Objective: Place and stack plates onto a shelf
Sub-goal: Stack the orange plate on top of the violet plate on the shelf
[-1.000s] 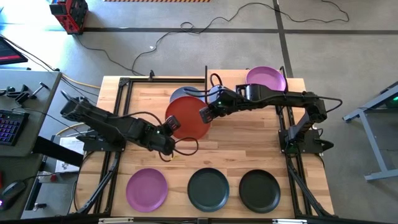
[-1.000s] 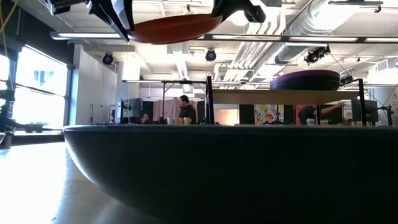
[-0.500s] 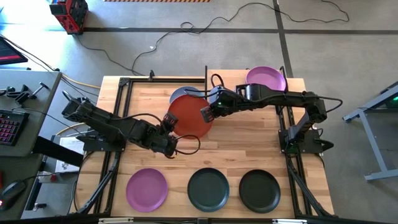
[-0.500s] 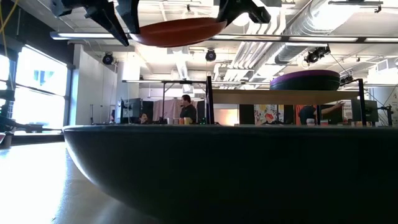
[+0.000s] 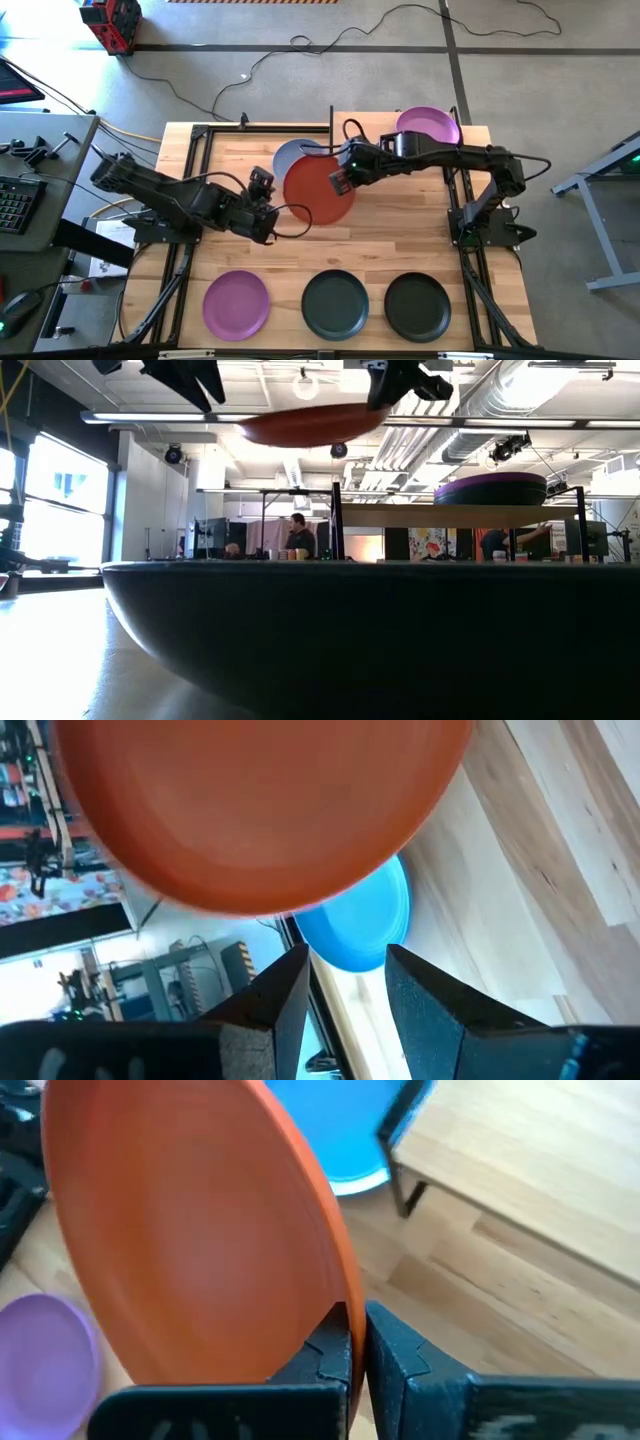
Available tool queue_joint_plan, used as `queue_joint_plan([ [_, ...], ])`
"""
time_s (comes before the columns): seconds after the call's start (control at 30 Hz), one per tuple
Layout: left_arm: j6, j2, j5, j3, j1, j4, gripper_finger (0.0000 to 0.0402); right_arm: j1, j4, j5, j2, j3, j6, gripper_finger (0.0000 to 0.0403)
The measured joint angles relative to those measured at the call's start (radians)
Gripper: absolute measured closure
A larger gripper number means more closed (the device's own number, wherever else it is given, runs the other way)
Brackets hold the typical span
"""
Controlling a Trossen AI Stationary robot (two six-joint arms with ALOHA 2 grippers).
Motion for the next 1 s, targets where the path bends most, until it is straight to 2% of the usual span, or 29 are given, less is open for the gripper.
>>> queue_joint_plan([
  [0.17, -0.056, -0.037, -0.013, 0.000, 0.000, -0.021, 0.0277, -0.033, -0.034, 0.002, -0.002, 0.000, -0.039, 0.0402],
  [0.33, -0.169, -0.085, -0.096, 0.000, 0.013, -0.074, 0.0277, -0.072, -0.085, -0.001, -0.003, 0.000, -0.086, 0.0402],
  [0.43, -0.222, -0.121, -0.112, 0.000, 0.043, -0.087, 0.0277, -0.094, -0.100, -0.023, -0.003, 0.000, -0.124, 0.0402],
  [0.67, -0.311, -0.205, -0.111, 0.000, 0.175, -0.111, 0.0277, -0.145, -0.139, -0.064, -0.003, 0.000, -0.215, 0.0403],
  [1.0, -0.314, -0.271, -0.081, 0.001, 0.384, -0.113, 0.0277, -0.292, -0.191, -0.105, -0.057, 0.002, -0.404, 0.0403],
])
